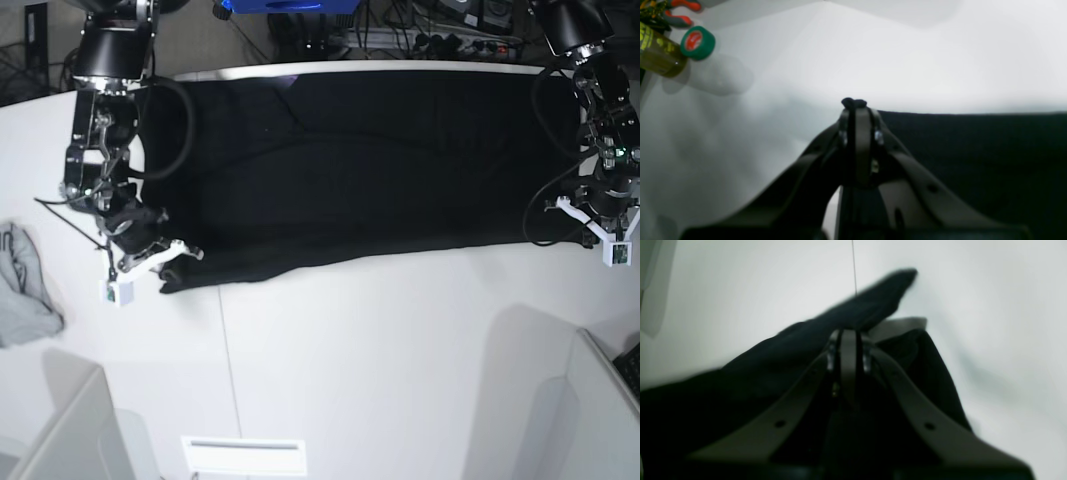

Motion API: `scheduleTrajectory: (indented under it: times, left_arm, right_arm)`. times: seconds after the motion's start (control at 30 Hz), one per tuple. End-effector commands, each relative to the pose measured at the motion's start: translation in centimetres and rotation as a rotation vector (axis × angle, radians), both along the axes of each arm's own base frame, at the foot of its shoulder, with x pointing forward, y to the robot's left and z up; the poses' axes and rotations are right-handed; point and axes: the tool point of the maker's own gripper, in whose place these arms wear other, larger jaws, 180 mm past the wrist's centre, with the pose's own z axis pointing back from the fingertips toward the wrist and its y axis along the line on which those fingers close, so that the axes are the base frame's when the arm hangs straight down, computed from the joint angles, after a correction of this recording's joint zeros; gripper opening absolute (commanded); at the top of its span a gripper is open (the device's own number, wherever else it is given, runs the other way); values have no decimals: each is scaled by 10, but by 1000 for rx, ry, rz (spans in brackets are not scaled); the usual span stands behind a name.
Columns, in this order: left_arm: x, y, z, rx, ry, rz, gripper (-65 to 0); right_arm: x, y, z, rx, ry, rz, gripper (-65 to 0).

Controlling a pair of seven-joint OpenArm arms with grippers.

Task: Fold the T-shirt properly
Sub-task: 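Fold the gripped edge over onto the edge near the robot base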

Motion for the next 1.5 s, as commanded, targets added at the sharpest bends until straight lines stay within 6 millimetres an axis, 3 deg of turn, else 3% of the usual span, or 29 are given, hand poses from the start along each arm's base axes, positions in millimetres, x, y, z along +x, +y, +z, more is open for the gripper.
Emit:
scheduleTrajectory:
  times: [0.0,0.27,0.77,1.03,1.47]
  left_arm:
    - [3,3,14,33,-36,-13,-650]
    - [-25,-2,11,-180,-98,26,-650]
    - [-55,-17,16,-129,-46,-38,-650]
    - [-70,-8,25,-215,-85,2,-650]
    - [-89,-10,11,-222,-24,6,-650]
  right_arm:
    - [7,-1,18,-2,-66,2,-650]
    - [-27,-7,12,5,-49,-35,-650]
    - [-70,1,20,-22,-49,-9,-650]
    - [-96,2,7,-27,3,-7,-650]
    - [-135,8,-6,40,50,-21,-650]
